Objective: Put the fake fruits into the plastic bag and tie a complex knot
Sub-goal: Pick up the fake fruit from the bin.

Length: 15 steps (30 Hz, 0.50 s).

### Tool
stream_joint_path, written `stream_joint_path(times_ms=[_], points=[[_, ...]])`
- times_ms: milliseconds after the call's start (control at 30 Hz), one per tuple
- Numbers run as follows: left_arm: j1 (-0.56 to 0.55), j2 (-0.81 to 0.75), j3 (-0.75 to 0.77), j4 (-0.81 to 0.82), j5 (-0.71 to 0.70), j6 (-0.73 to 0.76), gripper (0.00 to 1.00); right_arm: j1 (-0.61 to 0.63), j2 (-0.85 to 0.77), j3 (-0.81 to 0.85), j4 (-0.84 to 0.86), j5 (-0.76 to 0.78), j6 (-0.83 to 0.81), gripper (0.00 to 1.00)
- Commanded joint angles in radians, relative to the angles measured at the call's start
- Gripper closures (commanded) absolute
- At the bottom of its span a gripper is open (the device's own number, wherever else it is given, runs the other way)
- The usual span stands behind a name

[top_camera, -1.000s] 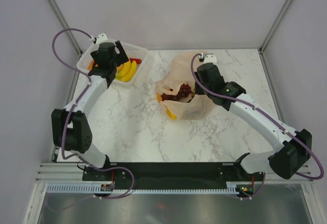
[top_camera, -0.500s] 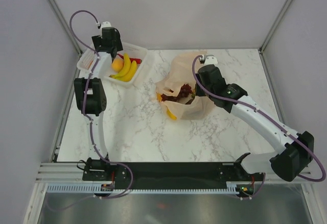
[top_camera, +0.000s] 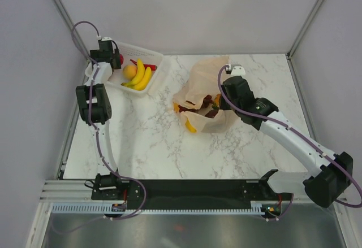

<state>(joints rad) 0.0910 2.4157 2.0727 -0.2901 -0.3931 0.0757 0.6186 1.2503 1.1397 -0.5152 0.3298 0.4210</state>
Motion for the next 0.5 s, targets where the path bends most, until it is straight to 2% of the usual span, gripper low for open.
stream_joint_path(times_ms=[0,200,300,333,367,433,467], points=[[0.053,-0.02,-0.037,-0.004,0.045,0.052,0.01,-0.003,-0.031,-0.02,0.044,0.005,0.03,1.0],[0.075,0.025,-0.068,-0.014,0.094,0.082,0.04,-0.003,-0.049,-0.041,0.066,-0.005,0.039,1.0],[0.075,0.057,-0.051,-0.015,0.066,0.095,0.04,-0.003,-0.058,-0.047,0.064,-0.009,0.038,1.0],[0.075,0.062,-0.048,-0.017,0.063,0.098,0.07,-0.003,-0.063,-0.051,0.066,-0.008,0.039,1.0],[0.078,0.066,-0.039,-0.018,0.068,0.09,0.19,-0.005,-0.068,-0.061,0.066,-0.006,0.041,1.0],[0.078,0.069,-0.025,-0.03,0.069,0.079,0.36,-0.005,-0.078,-0.069,0.066,0.005,0.039,1.0],[0.073,0.065,-0.016,-0.032,0.071,0.063,0.54,-0.005,-0.078,-0.072,0.064,0.006,0.041,1.0]])
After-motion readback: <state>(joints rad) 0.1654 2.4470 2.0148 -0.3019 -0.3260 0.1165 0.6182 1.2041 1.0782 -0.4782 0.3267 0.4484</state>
